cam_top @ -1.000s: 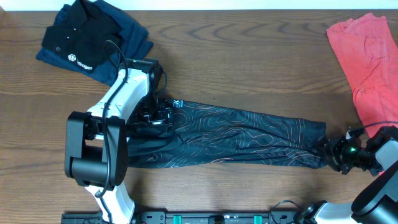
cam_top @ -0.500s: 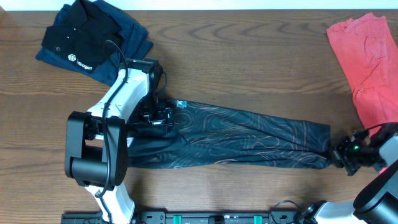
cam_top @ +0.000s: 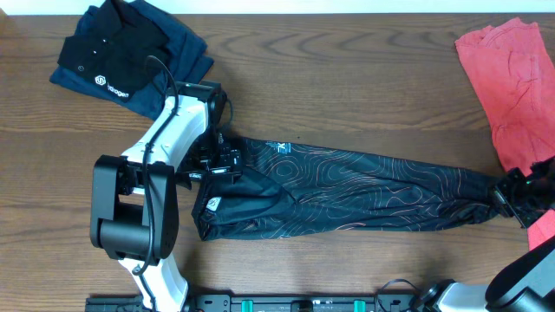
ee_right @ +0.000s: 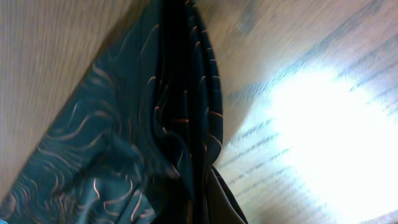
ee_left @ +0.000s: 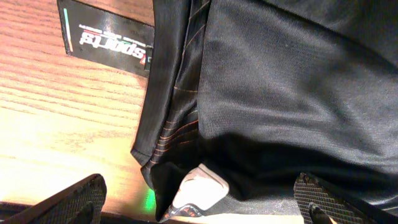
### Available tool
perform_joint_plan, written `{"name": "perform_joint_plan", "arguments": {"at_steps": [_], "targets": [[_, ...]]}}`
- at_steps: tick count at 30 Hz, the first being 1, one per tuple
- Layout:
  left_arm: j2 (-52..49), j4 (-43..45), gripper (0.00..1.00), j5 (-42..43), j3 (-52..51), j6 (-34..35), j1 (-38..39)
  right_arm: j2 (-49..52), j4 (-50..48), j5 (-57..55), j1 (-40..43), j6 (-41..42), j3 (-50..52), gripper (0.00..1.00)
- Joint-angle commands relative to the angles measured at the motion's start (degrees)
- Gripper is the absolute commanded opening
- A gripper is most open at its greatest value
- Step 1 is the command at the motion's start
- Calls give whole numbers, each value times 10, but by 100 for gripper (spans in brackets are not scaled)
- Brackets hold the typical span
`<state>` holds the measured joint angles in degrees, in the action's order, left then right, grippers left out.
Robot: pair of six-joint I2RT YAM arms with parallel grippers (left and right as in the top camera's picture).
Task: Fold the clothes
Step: 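Fold the right end of the strip leftward toward the left gripper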
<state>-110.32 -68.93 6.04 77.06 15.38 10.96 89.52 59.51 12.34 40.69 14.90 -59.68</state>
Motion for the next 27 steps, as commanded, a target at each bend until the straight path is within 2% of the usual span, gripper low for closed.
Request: {"name": "perform_joint_plan", "arguments": {"at_steps": [1, 15, 27], "targets": [[6, 1, 98, -1, -2, -1, -3, -17, 10, -19, -36, 5, -11, 1], [6, 5, 98, -1, -2, -1, -3, -17, 8, -21, -238, 29, -9, 1], [6, 5, 98, -1, -2, -1, -3, -17, 65, -21, -338, 28, -7, 1]]}}
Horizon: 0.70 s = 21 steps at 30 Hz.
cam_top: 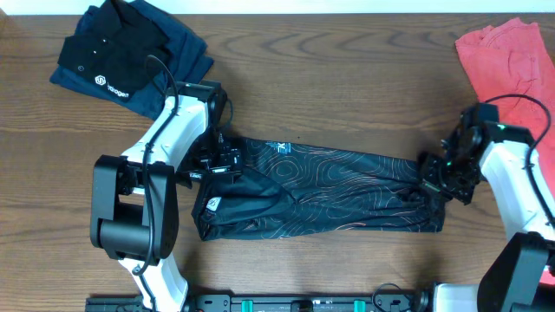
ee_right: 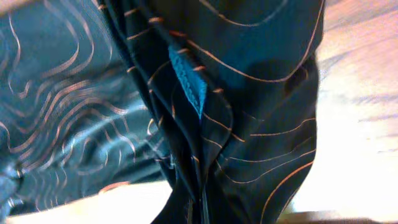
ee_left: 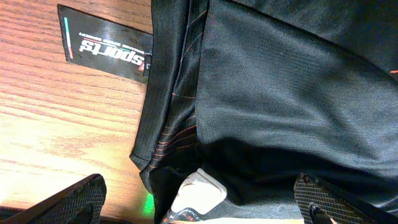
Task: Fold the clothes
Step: 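Fold the right end of the strip leftward toward the left gripper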
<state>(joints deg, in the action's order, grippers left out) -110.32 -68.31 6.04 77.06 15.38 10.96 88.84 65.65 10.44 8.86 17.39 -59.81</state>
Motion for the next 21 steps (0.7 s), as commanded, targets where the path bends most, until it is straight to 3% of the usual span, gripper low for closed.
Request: {"name": "perform_joint_plan", "arguments": {"at_steps": [1, 15, 17, 19, 21], "targets": [[6, -1, 98, -1, -2, -1, -3, -10, 4, -2, -27, 1, -3, 1], [6, -2, 98, -1, -2, -1, -3, -10, -7, -5, -61, 8, 21, 7], [6, -4, 98, -1, -2, -1, -3, -10, -5, -3, -63, 8, 21, 16], [6, -4, 98, 0, -2, -1, -3, -10, -3, -3, -65, 8, 21, 50], [6, -4, 98, -1, -2, -1, -3, -10, -2, -3, -66, 8, 21, 70]]}}
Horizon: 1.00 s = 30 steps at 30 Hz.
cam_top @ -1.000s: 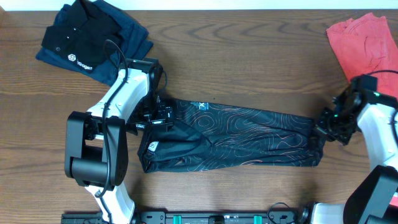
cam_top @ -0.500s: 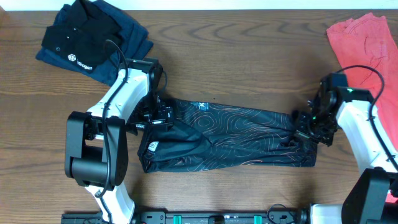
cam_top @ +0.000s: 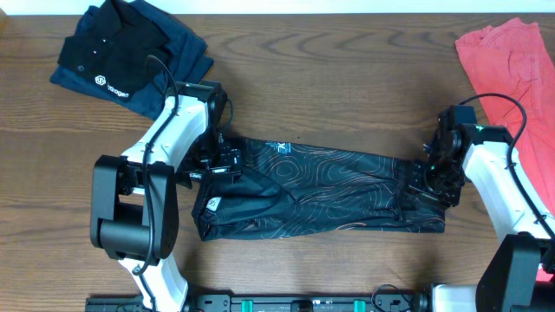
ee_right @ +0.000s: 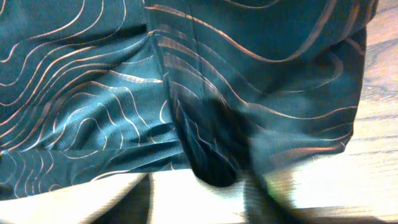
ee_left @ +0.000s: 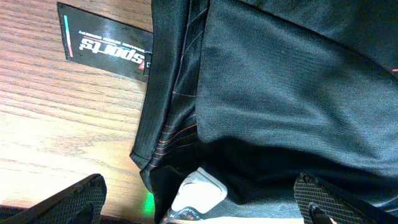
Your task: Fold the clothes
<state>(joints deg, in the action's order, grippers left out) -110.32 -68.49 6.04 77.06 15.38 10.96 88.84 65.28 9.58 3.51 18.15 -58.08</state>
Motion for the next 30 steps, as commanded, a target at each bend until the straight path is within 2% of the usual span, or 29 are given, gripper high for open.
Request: {"name": "perform_joint_plan", "arguments": {"at_steps": [1, 2, 6, 7, 8, 16, 21, 23, 30], "targets": [[6, -2, 98, -1, -2, -1, -3, -10, 2, 5, -13, 0, 4, 78], [6, -2, 98, -1, -2, -1, -3, -10, 3, 5, -13, 0, 3, 83], [6, -5, 98, 0, -2, -2, -3, -11, 23, -7, -9, 0, -15, 87], [6, -6, 98, -1, -2, -2, -3, -14, 29, -16, -5, 0, -23, 91], [6, -7, 98, -1, -2, -2, -3, -17, 35, -24, 4, 0, -33, 99], [6, -13, 98, -1, -2, -2, -3, -45, 40, -35, 141, -26, -58, 99], [6, -12, 98, -1, -2, -1, -3, -45, 0, 22, 232, -59, -38, 99], [6, -9, 98, -1, -2, -1, -3, -45, -25, 57, 250, -86, -13, 99], [6, -6, 98, 0, -2, -1, -3, -45, -150, 114, 258, -106, 104, 99]]}}
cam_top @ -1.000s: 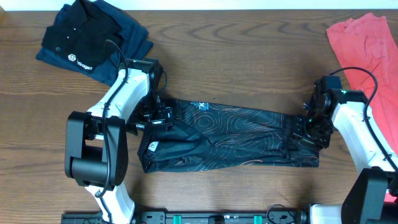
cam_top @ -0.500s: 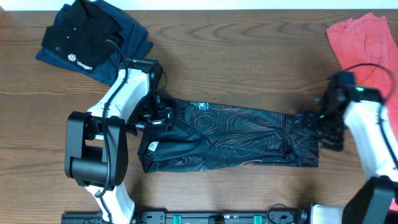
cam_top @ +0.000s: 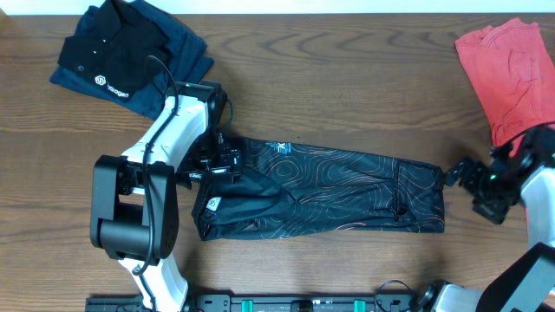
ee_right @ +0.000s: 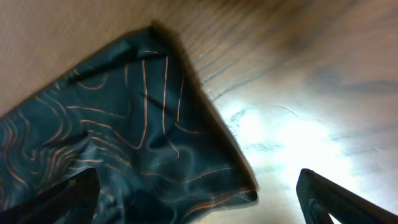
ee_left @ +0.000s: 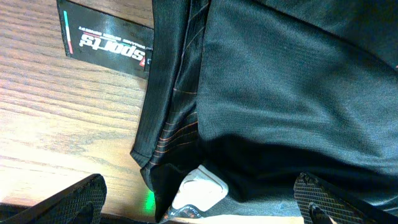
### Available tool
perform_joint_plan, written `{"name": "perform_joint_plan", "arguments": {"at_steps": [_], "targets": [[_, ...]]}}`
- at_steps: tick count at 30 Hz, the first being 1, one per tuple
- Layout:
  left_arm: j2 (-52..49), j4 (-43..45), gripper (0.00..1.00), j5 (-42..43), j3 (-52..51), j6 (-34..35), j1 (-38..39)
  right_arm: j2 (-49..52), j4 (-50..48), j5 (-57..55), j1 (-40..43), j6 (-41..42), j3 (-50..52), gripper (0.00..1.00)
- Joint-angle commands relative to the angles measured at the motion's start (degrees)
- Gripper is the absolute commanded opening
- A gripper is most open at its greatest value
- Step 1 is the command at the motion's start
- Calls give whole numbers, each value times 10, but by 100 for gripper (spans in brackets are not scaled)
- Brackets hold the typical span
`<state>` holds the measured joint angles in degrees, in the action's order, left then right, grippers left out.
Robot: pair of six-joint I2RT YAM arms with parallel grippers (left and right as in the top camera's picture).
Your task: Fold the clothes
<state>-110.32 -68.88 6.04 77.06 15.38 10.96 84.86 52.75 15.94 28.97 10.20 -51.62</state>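
Observation:
A dark garment with thin orange contour lines lies lengthwise across the table, its right end doubled back on itself. My left gripper rests at the garment's left end. In the left wrist view it is open, with black fabric and a white label lying between the wide-set fingers. My right gripper sits just right of the garment's folded end, off the cloth. In the right wrist view it is open, and the garment's corner lies ahead of it.
A pile of dark navy and black clothes sits at the back left. A red garment lies at the back right, close behind my right arm. A black "sports" tag lies on the wood beside the garment's edge.
My right gripper was over the garment's folded right end; now it is open and off the cloth, to the right. The left gripper and the garment have not moved.
My right gripper first held the garment's end stretched far to the right. Then it was further left with that end doubled back over the cloth, and it stayed at the fold. Now it has let go, and the garment lies shorter. The left gripper stayed put.

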Motion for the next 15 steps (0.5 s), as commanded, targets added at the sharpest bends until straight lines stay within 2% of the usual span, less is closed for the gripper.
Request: {"name": "perform_joint_plan", "arguments": {"at_steps": [1, 6, 12, 15], "targets": [[6, -2, 98, 0, -2, -1, -3, -5, -47, 70, 3, -33, 56, 99], [6, -7, 98, 0, -2, -1, -3, -5, -138, 135, 8, -65, 114, 99], [6, -8, 98, 0, -2, -2, -3, -5, -139, 137, 14, -71, 124, 99], [6, -8, 98, 0, -2, -2, -3, -5, -135, 145, 14, -73, 131, 96]]}}
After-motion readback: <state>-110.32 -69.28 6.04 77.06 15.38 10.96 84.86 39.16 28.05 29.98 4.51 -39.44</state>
